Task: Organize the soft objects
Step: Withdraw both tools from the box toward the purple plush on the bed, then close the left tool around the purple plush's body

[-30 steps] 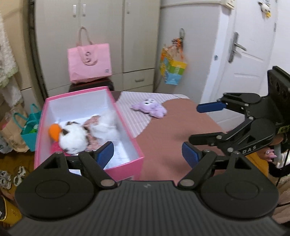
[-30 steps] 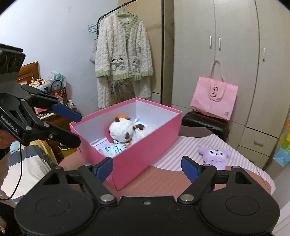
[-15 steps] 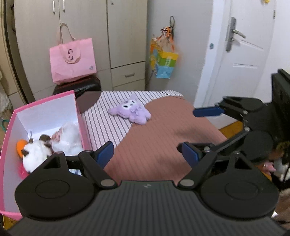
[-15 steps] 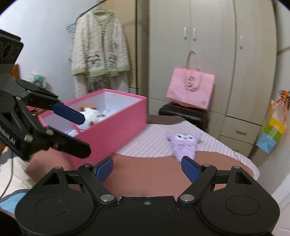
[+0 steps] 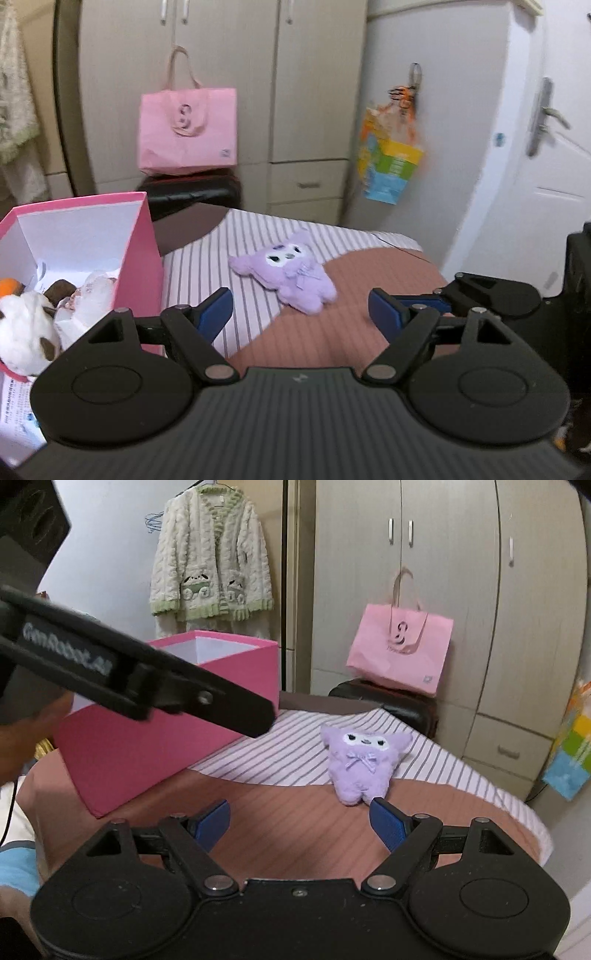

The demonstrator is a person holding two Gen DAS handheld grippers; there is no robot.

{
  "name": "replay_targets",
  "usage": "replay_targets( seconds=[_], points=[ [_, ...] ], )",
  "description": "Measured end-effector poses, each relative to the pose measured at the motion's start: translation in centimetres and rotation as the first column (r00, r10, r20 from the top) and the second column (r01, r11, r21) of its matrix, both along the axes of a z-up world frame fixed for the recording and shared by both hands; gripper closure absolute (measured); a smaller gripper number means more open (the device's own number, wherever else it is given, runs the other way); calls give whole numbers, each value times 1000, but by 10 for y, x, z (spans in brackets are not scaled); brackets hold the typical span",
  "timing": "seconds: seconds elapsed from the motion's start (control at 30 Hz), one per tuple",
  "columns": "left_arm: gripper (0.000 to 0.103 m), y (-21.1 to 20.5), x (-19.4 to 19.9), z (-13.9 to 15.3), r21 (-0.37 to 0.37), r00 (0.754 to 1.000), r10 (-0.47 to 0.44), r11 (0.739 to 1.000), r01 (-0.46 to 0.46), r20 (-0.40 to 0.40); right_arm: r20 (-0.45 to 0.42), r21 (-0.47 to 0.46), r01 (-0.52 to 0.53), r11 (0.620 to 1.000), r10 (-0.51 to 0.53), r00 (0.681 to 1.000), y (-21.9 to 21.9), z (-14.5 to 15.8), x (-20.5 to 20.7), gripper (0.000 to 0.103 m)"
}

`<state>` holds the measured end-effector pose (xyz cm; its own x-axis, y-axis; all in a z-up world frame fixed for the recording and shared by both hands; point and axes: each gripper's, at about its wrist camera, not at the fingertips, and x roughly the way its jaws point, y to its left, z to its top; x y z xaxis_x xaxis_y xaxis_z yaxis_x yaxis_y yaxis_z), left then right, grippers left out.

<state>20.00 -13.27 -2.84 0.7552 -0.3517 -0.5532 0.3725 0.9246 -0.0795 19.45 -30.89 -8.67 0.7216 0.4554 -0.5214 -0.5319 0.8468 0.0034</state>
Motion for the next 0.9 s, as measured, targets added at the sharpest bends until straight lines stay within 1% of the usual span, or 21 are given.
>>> replay_targets(
  seconds=[0.03,0.07,0.1,0.13,0.2,0.27,0.33,0.43,0.5,0.57,0.67,0.77,0.8,0.87,0.9],
  points=[
    [24,-4,5,-6,-6,1000,13,1000,-13,-11,-10,2,0,1000,0,1000,-3,-3,8,17],
    [24,-8,11,-12,-7,999,9,1000,-9,-37,-15,2,7,1000,-7,1000,-4,-6,14,17],
    [27,-13,17,-17,1,997,-8,1000,8,-73,-15,-2,7,1000,-7,1000,-6,-9,21,17],
    [27,-15,23,-22,-6,995,-1,1000,1,-98,-19,-10,1,1000,-1,1000,-7,-11,28,17],
    [28,-16,32,-29,-37,993,22,999,-26,-120,-6,-25,-18,1000,18,1000,-7,-13,37,17],
    [31,-17,42,-36,-75,989,40,996,-51,-143,20,-23,-24,999,24,1000,-9,-15,44,17],
    [34,-19,50,-42,-105,987,64,991,-80,-147,2,-19,-31,999,31,1000,-8,-19,54,17],
    [36,-23,58,-47,-127,988,94,986,-109,-119,-48,-7,-33,999,33,998,-7,-23,73,17],
    [37,-23,65,-51,-155,986,110,980,-129,-123,-65,2,-27,1000,28,998,-7,-27,85,17],
    [38,-21,73,-55,-165,982,137,974,-157,-128,-79,9,-13,1000,13,997,-8,-31,95,17],
    [41,-17,85,-61,-193,975,163,962,-191,-151,-127,78,22,997,-12,992,-17,-36,112,17],
    [41,-15,95,-64,-219,966,174,952,-215,-191,-179,143,34,989,-8,984,-23,-41,125,18],
    [41,-16,98,-65,-217,964,169,953,-212,-203,-203,161,38,986,-5,979,-24,-43,128,18],
    [41,-19,106,-70,-212,957,172,952,-223,-235,-206,181,52,982,-14,979,-24,-45,130,22],
    [44,-20,111,-74,-217,950,173,948,-232,-261,-201,172,53,984,-18,979,-21,-46,131,23]
  ],
)
